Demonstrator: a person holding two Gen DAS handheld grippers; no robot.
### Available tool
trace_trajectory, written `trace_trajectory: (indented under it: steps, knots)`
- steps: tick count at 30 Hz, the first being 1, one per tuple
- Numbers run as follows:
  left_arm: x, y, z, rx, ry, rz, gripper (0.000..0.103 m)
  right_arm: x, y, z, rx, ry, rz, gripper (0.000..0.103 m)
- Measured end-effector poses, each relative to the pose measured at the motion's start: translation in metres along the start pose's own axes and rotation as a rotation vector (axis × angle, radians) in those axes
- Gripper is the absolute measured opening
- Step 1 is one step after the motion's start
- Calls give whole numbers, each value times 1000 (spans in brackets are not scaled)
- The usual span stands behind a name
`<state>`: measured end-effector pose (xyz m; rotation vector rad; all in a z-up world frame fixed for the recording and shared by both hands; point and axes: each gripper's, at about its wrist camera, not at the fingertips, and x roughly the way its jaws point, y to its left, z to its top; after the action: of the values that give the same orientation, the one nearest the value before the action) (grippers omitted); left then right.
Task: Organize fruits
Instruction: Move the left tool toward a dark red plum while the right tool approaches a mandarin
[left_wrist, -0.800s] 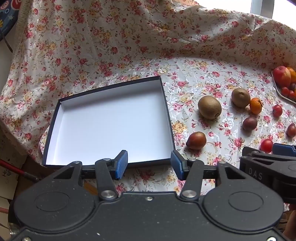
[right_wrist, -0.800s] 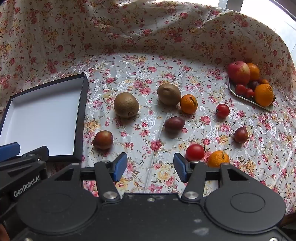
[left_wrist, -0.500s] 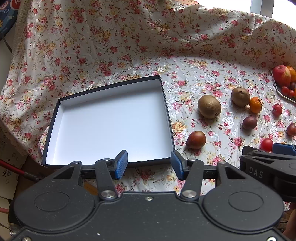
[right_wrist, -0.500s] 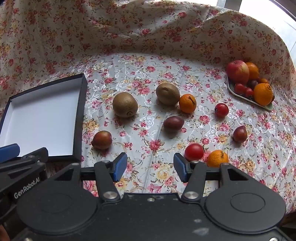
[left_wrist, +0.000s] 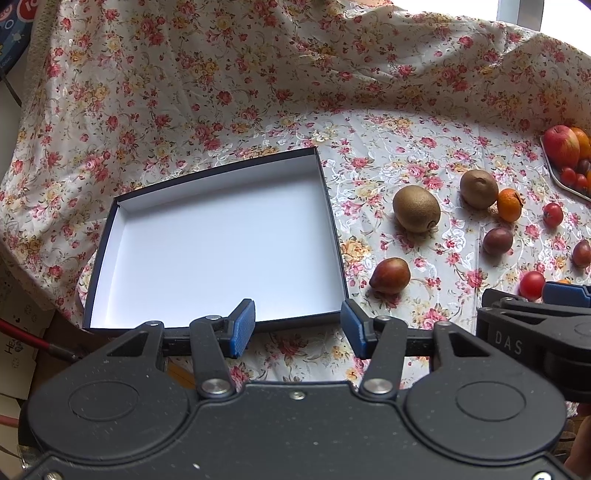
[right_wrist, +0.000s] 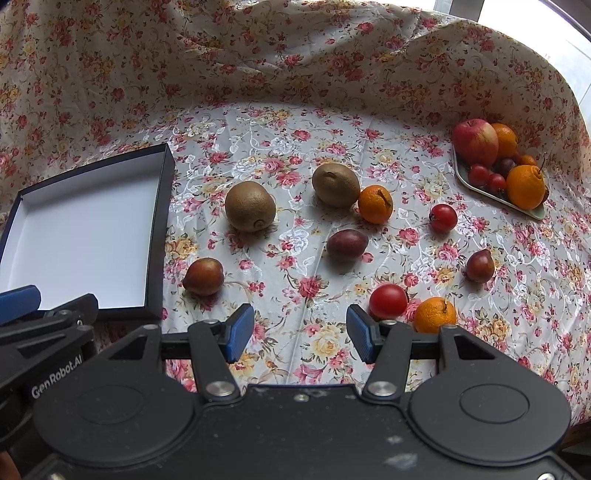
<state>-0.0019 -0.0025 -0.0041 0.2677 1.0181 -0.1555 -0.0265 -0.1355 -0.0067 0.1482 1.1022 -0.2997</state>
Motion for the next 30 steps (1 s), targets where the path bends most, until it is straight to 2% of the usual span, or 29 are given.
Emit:
trace_trajectory:
  steps: [12, 22, 26, 30]
  knots:
    - [1, -1, 1, 24, -18, 24, 59, 2, 0, 0, -3, 10, 1, 57]
    - [1, -2, 2, 10, -21, -7, 59, 4, -2, 0, -10, 26, -14, 57]
    - [0, -6, 2, 6, -28, -42, 59, 6, -9, 0, 9, 42, -17, 57]
    - [-4, -17, 1, 37, -53, -60, 59, 7, -18, -2, 25, 60, -30, 57]
